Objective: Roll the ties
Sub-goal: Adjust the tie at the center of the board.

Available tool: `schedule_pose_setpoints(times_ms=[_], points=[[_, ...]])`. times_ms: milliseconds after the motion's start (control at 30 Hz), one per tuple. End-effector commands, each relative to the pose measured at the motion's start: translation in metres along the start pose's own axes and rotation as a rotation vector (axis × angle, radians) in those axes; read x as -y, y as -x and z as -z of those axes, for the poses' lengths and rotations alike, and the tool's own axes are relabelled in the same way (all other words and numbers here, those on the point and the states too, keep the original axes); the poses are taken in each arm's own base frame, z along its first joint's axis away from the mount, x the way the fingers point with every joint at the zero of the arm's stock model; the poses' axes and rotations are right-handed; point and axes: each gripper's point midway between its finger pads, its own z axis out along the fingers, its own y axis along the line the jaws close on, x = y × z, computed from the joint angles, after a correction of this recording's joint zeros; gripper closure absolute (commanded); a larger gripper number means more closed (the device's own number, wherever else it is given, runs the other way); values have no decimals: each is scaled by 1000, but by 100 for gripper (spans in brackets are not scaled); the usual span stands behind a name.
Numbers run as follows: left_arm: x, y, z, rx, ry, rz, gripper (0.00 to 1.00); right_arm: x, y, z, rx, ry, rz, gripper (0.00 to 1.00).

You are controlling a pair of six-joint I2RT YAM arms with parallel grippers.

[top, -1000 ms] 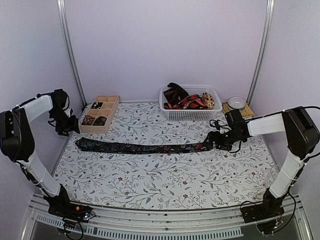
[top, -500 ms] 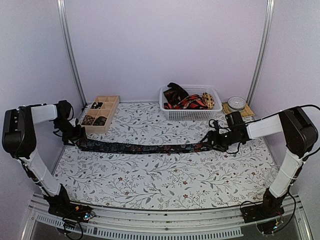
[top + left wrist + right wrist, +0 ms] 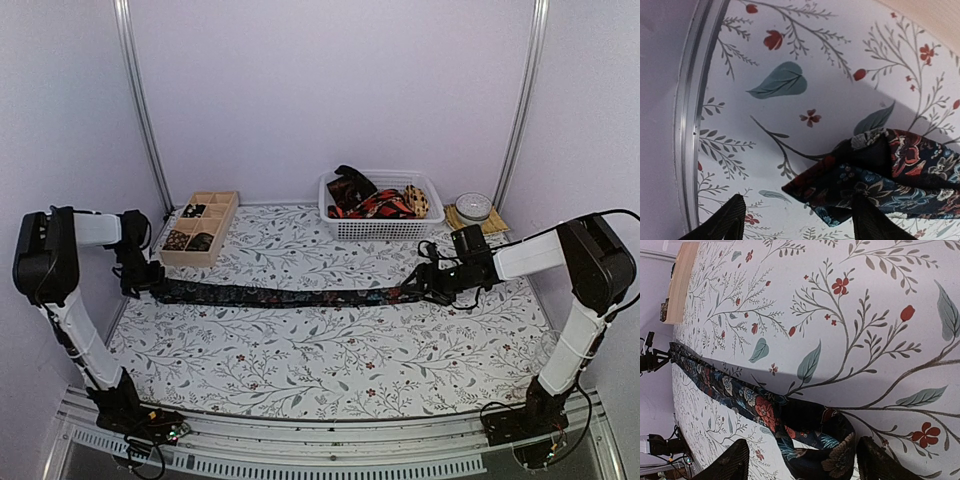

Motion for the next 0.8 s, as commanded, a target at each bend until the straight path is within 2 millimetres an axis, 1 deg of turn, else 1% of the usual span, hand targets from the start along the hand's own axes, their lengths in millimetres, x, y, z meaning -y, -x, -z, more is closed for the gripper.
schedule_pose_setpoints(times_ms=[0,100,233,333,467,633,733,767], points=[[-20,5,-10,-3,129,-9,28,4,-6,3,-21,-18,-16,26],[-29,6,-14,-6,203,-19,28,-2,-3,7,-13,-10,-9,26],[-34,4,-18,-22,281,-47,28,-7,1,10,-7,0,-3,25],[-28,7,-13,-4,290,-63,27,-8,1,10,-9,0,0,25],[-6,18,11,74,174,-38,26,-3,-5,7,-20,-11,-1,25],[18,33,57,196,59,-30,22,-5,-9,1,-23,2,3,25],[27,40,80,250,28,-31,20,-5,-11,-2,-31,26,-8,25],[34,42,85,262,10,-41,20,-5,-12,-4,-35,29,-18,25]])
